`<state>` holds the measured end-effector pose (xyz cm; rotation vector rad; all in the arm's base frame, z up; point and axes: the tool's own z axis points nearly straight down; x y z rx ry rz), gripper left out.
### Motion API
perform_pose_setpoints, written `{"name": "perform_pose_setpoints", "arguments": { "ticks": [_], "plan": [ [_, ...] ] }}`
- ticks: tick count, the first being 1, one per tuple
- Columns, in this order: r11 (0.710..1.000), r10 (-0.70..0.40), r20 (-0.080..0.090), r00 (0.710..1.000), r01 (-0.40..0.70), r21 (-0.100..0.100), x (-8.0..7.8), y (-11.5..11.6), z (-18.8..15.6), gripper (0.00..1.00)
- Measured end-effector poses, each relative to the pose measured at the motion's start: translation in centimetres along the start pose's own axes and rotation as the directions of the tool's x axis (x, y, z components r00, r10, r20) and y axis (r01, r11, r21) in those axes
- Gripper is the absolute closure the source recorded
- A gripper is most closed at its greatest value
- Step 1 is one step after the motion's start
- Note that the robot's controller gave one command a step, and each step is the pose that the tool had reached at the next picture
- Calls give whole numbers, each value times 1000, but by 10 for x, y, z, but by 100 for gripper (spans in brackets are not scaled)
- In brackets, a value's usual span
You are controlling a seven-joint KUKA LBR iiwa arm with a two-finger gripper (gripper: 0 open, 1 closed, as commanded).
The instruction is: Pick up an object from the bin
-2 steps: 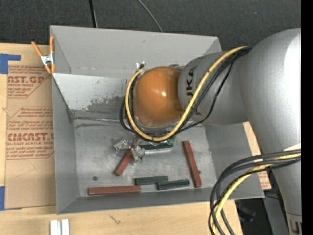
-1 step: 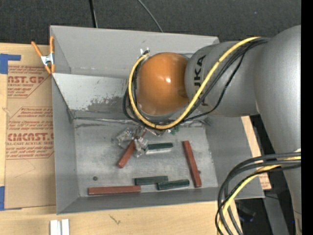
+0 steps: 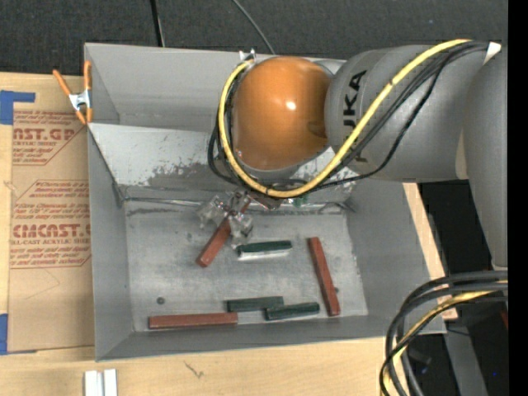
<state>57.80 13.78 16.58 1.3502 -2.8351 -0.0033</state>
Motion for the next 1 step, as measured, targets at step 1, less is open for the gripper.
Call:
{"name": "perform_pose_setpoints", "arguments": {
  "ticks": [1],
  "plan": [
    [1000, 0, 0, 1000, 0, -4, 43, 1, -59, 100]
  ]
}}
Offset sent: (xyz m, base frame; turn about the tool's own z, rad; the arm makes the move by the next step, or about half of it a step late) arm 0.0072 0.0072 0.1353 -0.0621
